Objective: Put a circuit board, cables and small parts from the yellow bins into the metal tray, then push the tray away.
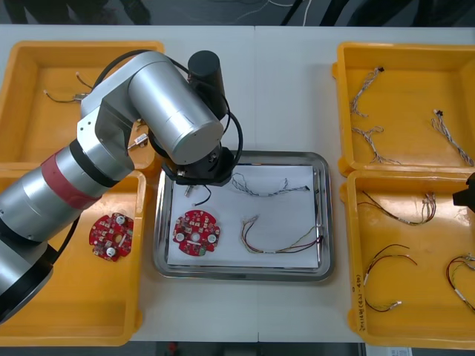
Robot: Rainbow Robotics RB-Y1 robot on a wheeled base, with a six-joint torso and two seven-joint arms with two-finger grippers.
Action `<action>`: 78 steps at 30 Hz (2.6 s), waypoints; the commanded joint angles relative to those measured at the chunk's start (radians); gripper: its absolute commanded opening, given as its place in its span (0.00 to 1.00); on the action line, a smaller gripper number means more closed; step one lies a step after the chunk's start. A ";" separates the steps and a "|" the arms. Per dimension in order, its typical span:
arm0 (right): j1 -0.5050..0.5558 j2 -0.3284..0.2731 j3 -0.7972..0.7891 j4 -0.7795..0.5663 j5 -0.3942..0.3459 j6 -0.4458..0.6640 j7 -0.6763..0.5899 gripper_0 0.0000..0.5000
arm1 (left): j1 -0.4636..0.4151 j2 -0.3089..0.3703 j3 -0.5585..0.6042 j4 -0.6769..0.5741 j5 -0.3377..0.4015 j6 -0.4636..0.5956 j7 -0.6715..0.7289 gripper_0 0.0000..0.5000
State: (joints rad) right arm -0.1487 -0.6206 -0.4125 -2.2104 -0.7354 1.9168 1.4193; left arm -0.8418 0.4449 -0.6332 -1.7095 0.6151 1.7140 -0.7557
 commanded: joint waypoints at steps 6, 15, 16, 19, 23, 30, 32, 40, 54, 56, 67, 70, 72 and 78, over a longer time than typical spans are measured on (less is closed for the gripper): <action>0.018 0.007 -0.012 -0.009 -0.010 0.003 -0.054 1.00 | -0.039 -0.028 -0.079 0.034 -0.018 -0.082 0.045 0.00; 0.023 0.007 -0.011 -0.009 -0.010 0.003 -0.063 1.00 | -0.039 -0.028 -0.109 0.070 -0.026 -0.120 0.078 0.45; 0.023 0.007 -0.011 -0.009 -0.012 0.003 -0.063 1.00 | -0.039 -0.028 -0.109 0.073 -0.026 -0.125 0.084 0.65; 0.024 0.005 -0.012 -0.009 -0.013 0.003 -0.063 1.00 | -0.037 -0.028 -0.109 0.076 -0.029 -0.125 0.091 1.00; 0.031 0.005 -0.011 -0.009 -0.015 0.003 -0.063 1.00 | -0.037 -0.026 -0.111 0.074 -0.037 -0.128 0.096 1.00; 0.031 0.007 -0.011 -0.009 -0.018 0.003 -0.063 1.00 | -0.039 -0.020 -0.103 0.076 -0.040 -0.131 0.095 1.00; 0.031 0.005 -0.011 -0.014 -0.019 0.003 -0.063 1.00 | -0.039 -0.015 -0.092 0.074 -0.037 -0.123 0.090 1.00; 0.031 -0.036 0.003 -0.031 -0.042 0.003 -0.063 1.00 | -0.062 0.014 0.023 0.073 0.011 -0.014 0.065 1.00; -0.012 -0.142 0.141 -0.141 -0.145 0.003 -0.082 1.00 | -0.074 0.155 0.259 -0.065 0.138 0.206 0.022 1.00; -0.031 -0.140 0.147 -0.143 -0.180 0.003 -0.083 1.00 | -0.072 0.179 0.277 -0.081 0.160 0.206 0.019 1.00; -0.170 -0.142 0.277 -0.141 -0.325 0.003 -0.083 1.00 | -0.059 0.318 0.376 -0.105 0.232 0.206 0.007 1.00; -0.221 -0.142 0.360 -0.143 -0.309 0.003 -0.083 1.00 | -0.028 0.345 0.415 -0.114 0.236 0.206 -0.007 1.00; -0.252 -0.143 0.419 -0.141 -0.294 0.003 -0.083 1.00 | -0.005 0.362 0.443 -0.119 0.241 0.206 -0.045 1.00; -0.364 -0.113 0.615 -0.129 -0.225 0.003 -0.088 1.00 | 0.089 0.416 0.527 -0.160 0.261 0.206 -0.132 1.00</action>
State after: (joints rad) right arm -0.4313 -0.7304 0.1150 -2.3251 -0.9838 1.9168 1.3833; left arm -0.8023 0.7916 -0.1663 -1.8193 0.8580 1.9127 -0.7643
